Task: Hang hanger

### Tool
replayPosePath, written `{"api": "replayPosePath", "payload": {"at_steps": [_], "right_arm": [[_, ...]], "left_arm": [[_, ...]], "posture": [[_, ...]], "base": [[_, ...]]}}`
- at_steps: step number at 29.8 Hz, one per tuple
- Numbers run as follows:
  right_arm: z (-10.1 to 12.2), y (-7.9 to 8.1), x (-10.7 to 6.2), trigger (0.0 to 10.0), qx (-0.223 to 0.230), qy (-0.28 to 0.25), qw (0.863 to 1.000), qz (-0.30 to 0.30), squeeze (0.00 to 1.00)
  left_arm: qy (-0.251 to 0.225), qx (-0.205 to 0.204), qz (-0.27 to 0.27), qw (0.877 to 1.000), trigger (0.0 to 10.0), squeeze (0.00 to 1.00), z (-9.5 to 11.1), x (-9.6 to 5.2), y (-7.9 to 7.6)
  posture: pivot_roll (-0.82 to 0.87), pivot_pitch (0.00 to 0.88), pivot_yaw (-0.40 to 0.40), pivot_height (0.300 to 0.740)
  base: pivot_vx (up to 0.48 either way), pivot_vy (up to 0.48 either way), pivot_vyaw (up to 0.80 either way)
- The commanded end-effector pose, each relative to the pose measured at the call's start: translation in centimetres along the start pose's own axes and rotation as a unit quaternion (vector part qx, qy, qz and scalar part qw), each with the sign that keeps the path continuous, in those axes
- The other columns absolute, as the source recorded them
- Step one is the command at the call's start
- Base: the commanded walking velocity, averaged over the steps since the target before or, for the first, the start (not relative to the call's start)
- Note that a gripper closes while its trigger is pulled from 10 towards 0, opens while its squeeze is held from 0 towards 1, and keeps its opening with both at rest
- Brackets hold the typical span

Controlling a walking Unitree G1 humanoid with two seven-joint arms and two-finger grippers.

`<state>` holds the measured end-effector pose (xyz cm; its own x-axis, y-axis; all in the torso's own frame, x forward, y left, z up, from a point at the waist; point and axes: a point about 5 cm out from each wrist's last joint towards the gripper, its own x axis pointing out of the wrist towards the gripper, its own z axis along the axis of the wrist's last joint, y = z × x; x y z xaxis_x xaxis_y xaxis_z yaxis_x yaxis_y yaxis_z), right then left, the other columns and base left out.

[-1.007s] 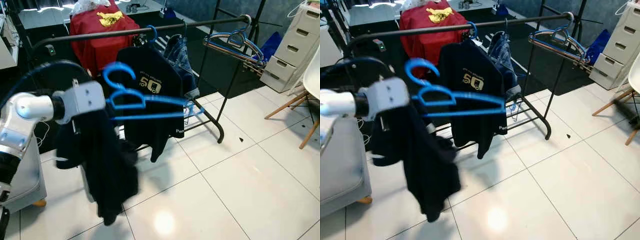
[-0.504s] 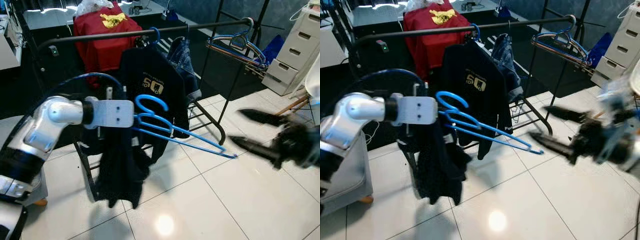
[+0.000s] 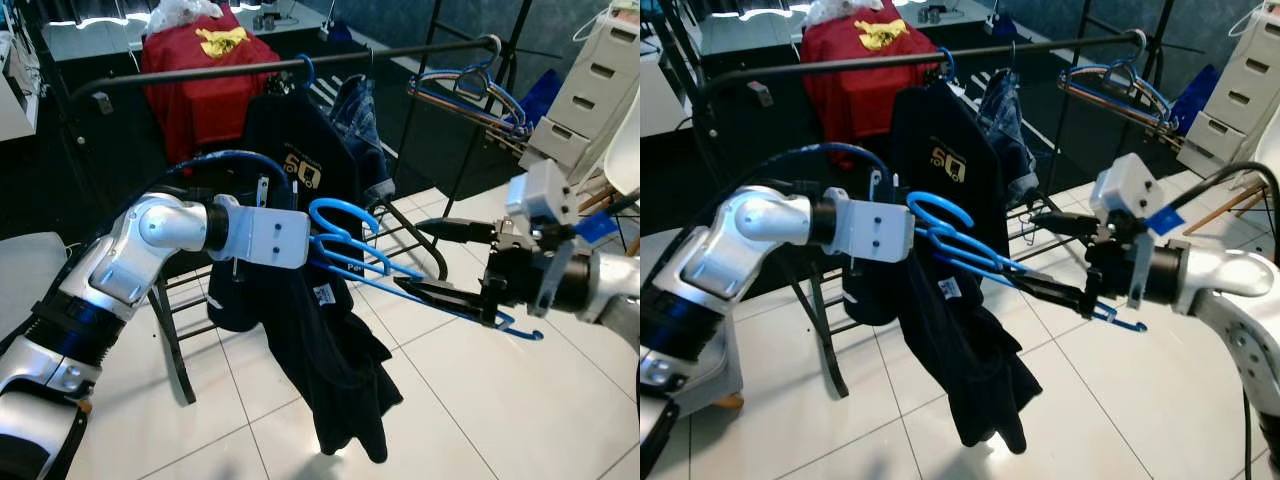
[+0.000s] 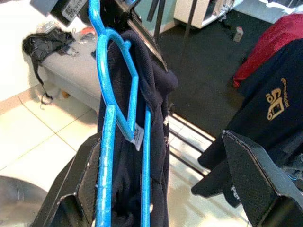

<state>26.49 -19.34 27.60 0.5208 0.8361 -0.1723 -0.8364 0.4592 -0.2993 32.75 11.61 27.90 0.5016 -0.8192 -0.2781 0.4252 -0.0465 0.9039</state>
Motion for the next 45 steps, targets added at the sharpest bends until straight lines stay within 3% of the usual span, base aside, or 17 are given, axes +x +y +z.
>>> {"api": "replayPosePath", "payload": {"at_steps": [1,10,14,21,28,35,39,45], "right_arm": [[-0.3,0.1,0.4,10.0,-0.005,0.010,1.000,0.002,0.00],[-0.2,0.3,2.9,10.0,-0.012,0.035,0.999,0.015,0.00],[0.9,1.8,4.3,10.0,-0.014,-0.002,0.997,0.069,0.00],[1.2,2.7,5.1,10.0,-0.015,-0.004,0.995,0.096,0.00],[0.5,3.0,5.5,10.0,-0.014,0.047,0.994,0.093,0.00],[1.8,1.6,4.0,10.0,-0.020,0.032,0.998,0.053,0.00],[1.5,0.1,1.0,10.0,-0.024,0.068,0.997,0.000,0.00],[0.7,0.1,0.0,10.0,-0.026,0.111,0.993,-0.013,0.00]], "left_arm": [[-0.014,0.019,0.008,1.000,10.0,0.00,1.1,0.4,0.5],[-0.026,0.010,0.009,1.000,10.0,0.00,1.7,1.3,0.1],[-0.035,0.001,0.020,0.999,10.0,0.00,2.2,2.2,-0.2],[-0.038,-0.011,0.035,0.999,10.0,0.00,2.6,2.9,-0.4],[0.002,-0.031,0.068,0.997,10.0,0.00,1.8,3.2,0.0],[0.065,-0.021,0.085,0.994,10.0,0.00,-0.1,3.1,0.1],[0.135,-0.026,0.108,0.985,10.0,0.00,-2.5,2.1,0.3],[0.160,-0.051,0.119,0.979,10.0,0.00,-3.3,2.0,0.1]], "posture": [[-0.03,0.086,-0.010,0.740],[-0.04,0.085,-0.006,0.740],[-0.04,0.085,-0.007,0.740],[-0.04,0.085,-0.008,0.740],[-0.04,0.087,-0.007,0.740],[-0.04,0.083,-0.008,0.740],[-0.04,0.083,-0.007,0.740],[-0.05,0.084,-0.006,0.740]], "base": [[0.000,0.000,0.00],[0.000,0.000,0.00],[0.000,0.000,0.00],[0.000,0.000,0.00],[0.000,0.000,0.00],[0.000,0.000,0.00],[0.000,0.000,0.00],[0.000,0.000,0.00]]}}
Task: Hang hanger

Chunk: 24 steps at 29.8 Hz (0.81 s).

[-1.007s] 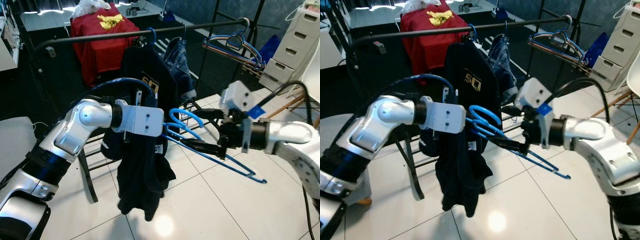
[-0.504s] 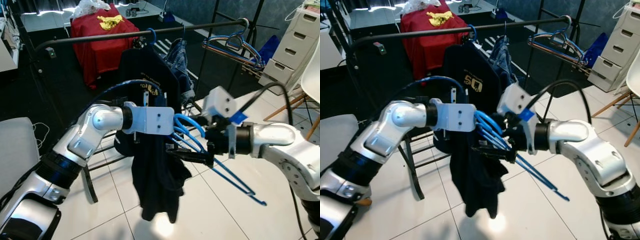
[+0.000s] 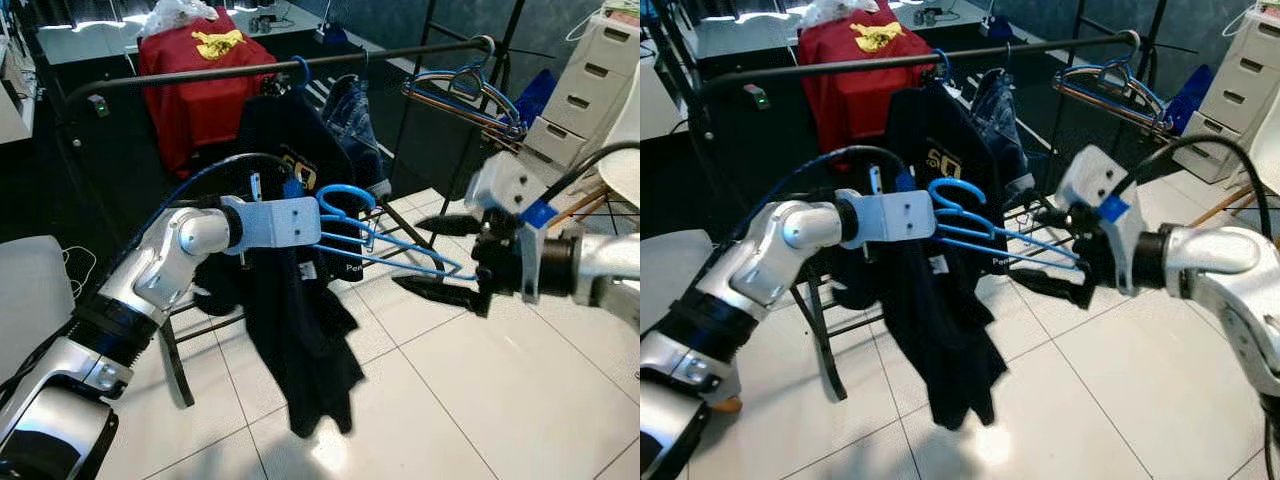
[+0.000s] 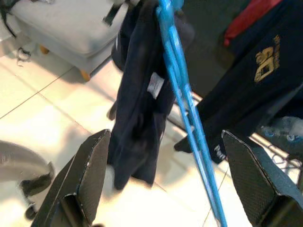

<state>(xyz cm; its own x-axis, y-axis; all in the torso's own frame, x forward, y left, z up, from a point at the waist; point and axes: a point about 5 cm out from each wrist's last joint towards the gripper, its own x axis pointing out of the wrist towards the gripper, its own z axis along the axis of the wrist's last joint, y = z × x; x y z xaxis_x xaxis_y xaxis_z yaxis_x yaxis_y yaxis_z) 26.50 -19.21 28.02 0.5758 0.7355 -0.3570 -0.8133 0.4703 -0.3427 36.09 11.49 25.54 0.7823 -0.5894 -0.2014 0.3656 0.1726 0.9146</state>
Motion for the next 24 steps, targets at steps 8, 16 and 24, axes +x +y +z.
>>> {"api": "replayPosePath", "payload": {"at_steps": [8,16,24], "right_arm": [[-0.5,0.4,0.1,10.0,-0.028,0.010,1.000,-0.004,0.00],[0.8,0.0,1.0,10.0,-0.059,-0.056,0.997,-0.011,0.00],[1.1,-0.1,1.8,10.0,-0.062,-0.061,0.996,-0.007,0.00]], "left_arm": [[-0.020,-0.013,0.017,1.000,10.0,0.00,1.0,0.2,0.4],[-0.045,-0.017,-0.008,0.999,10.0,0.00,2.1,0.4,-0.6],[-0.046,-0.018,-0.013,0.999,10.0,0.00,2.3,0.5,-0.8]], "posture": [[-0.06,0.086,-0.002,0.740],[-0.05,0.089,-0.002,0.740],[-0.05,0.091,-0.006,0.740]], "base": [[0.000,0.000,0.00],[0.000,0.000,0.00],[0.000,0.000,0.00]]}}
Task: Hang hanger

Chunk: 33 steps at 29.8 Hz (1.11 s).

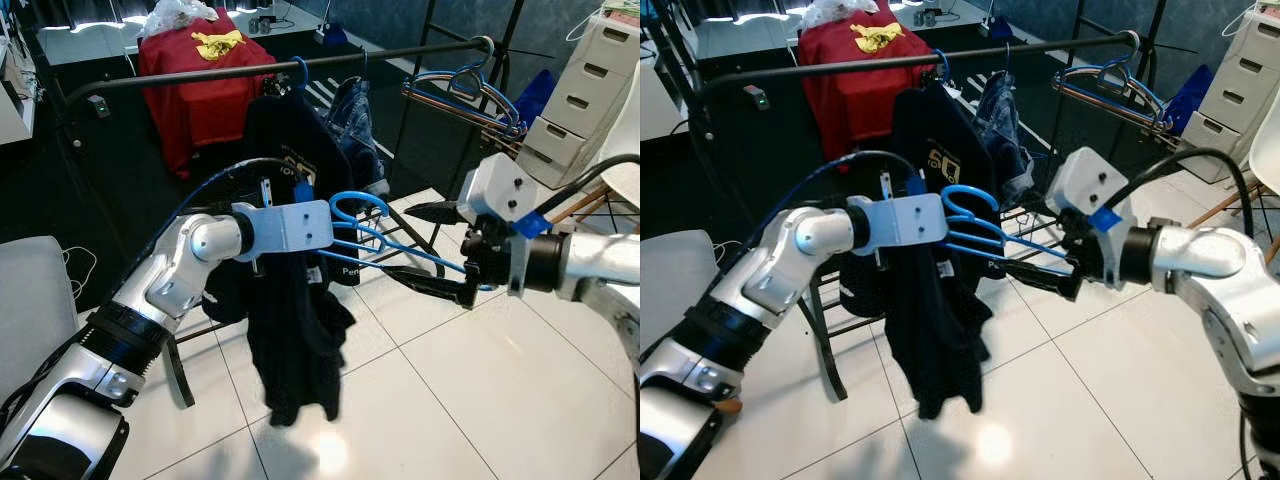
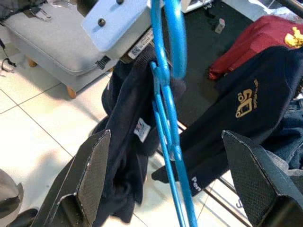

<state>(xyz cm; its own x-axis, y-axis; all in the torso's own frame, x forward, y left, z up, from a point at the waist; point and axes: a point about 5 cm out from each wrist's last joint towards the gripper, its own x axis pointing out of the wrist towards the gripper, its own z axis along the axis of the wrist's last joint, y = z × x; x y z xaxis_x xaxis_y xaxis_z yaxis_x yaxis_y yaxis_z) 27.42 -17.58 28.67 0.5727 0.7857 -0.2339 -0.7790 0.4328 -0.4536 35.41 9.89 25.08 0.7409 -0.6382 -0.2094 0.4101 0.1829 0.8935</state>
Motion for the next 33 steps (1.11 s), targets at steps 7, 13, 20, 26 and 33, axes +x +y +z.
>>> {"api": "replayPosePath", "payload": {"at_steps": [7,13,20,26,33], "right_arm": [[-1.5,0.4,2.0,10.0,0.007,0.011,1.000,0.003,0.00],[-1.4,0.1,2.7,10.0,0.003,-0.003,1.000,-0.005,0.00],[-1.2,0.1,2.9,0.0,0.004,-0.010,1.000,-0.003,0.00],[-1.2,0.2,3.0,0.0,0.008,-0.011,1.000,0.003,0.00],[-1.6,0.3,3.1,0.0,0.012,-0.003,1.000,0.005,0.00]], "left_arm": [[-0.031,0.006,-0.019,0.999,10.0,0.00,1.7,-0.1,-0.4],[-0.047,0.011,-0.038,0.998,10.0,0.00,2.6,-0.4,-0.9],[-0.053,0.007,-0.046,0.998,10.0,0.00,3.0,-0.3,-1.5],[-0.057,0.006,-0.049,0.997,10.0,0.00,3.3,-0.2,-1.7],[-0.056,0.004,-0.047,0.997,10.0,0.00,3.4,-0.3,-1.5]], "posture": [[-0.04,0.097,-0.007,0.740],[-0.04,0.096,-0.011,0.740],[-0.04,0.094,-0.015,0.740],[-0.04,0.094,-0.012,0.740],[-0.04,0.094,-0.011,0.740]], "base": [[0.000,0.000,0.00],[0.000,0.000,0.00],[0.000,0.000,0.00],[0.000,0.000,0.00],[0.000,0.000,0.00]]}}
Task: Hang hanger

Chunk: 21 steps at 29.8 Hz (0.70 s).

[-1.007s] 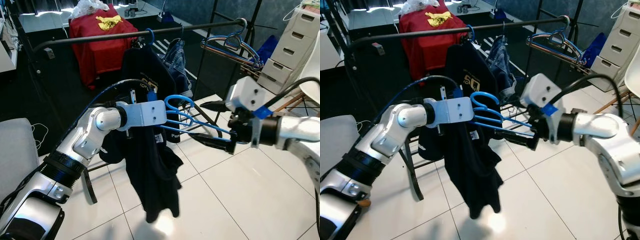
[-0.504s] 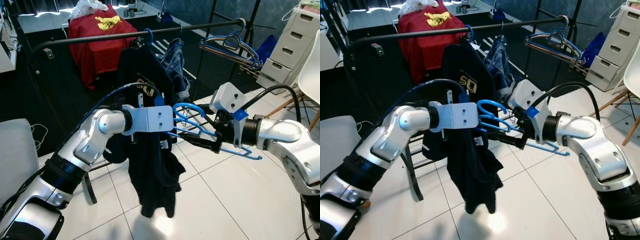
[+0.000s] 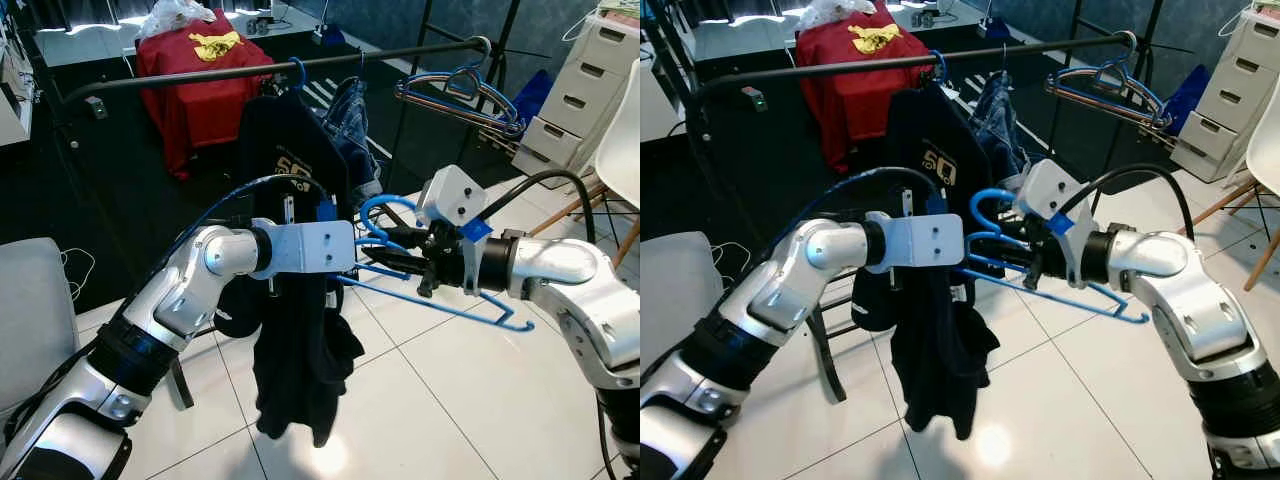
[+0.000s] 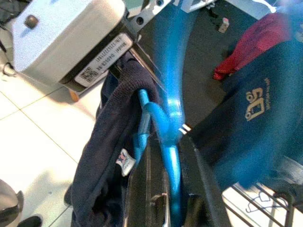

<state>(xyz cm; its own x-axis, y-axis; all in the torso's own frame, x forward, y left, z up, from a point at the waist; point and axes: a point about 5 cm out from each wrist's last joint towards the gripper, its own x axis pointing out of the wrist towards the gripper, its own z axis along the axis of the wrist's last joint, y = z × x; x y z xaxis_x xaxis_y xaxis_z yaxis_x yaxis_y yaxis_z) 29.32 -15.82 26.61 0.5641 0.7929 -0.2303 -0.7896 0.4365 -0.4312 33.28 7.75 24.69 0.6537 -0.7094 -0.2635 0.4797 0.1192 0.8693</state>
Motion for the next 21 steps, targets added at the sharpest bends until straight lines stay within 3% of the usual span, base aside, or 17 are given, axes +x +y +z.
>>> {"api": "replayPosePath", "payload": {"at_steps": [1,12,13,14,15,21], "right_arm": [[-0.3,0.1,0.2,0.0,0.001,0.005,1.000,0.002,0.00],[-1.0,0.1,0.5,0.0,0.005,0.022,1.000,-0.007,0.00],[-0.9,0.0,0.5,0.0,0.003,0.021,1.000,-0.008,0.00],[-0.9,0.0,0.5,0.0,0.003,0.021,1.000,-0.008,0.00],[-0.9,0.0,0.5,0.0,0.001,0.020,1.000,-0.009,0.00],[-0.5,-0.1,0.1,0.0,-0.012,0.012,1.000,-0.007,0.00]], "left_arm": [[-0.017,0.006,0.002,1.000,10.0,0.00,0.8,-0.1,0.1],[-0.028,-0.009,0.009,1.000,10.0,0.00,1.3,-0.1,0.5],[-0.031,-0.012,0.002,0.999,10.0,0.19,1.3,-0.2,0.5],[-0.031,-0.012,0.002,0.999,10.0,0.19,1.3,-0.2,0.5],[-0.034,-0.016,-0.004,0.999,10.0,1.00,1.1,-0.3,0.5],[-0.033,-0.027,-0.009,0.999,10.0,1.00,0.2,-1.1,1.0]], "posture": [[-0.04,0.094,-0.011,0.740],[-0.04,0.088,-0.007,0.740],[-0.04,0.086,-0.006,0.740],[-0.04,0.086,-0.006,0.740],[-0.04,0.086,-0.006,0.740],[-0.04,0.083,-0.005,0.740]], "base": [[0.000,0.000,0.00],[0.000,0.000,0.00],[0.000,0.000,0.00],[0.000,0.000,0.00],[0.000,0.000,0.00],[0.000,0.000,0.00]]}}
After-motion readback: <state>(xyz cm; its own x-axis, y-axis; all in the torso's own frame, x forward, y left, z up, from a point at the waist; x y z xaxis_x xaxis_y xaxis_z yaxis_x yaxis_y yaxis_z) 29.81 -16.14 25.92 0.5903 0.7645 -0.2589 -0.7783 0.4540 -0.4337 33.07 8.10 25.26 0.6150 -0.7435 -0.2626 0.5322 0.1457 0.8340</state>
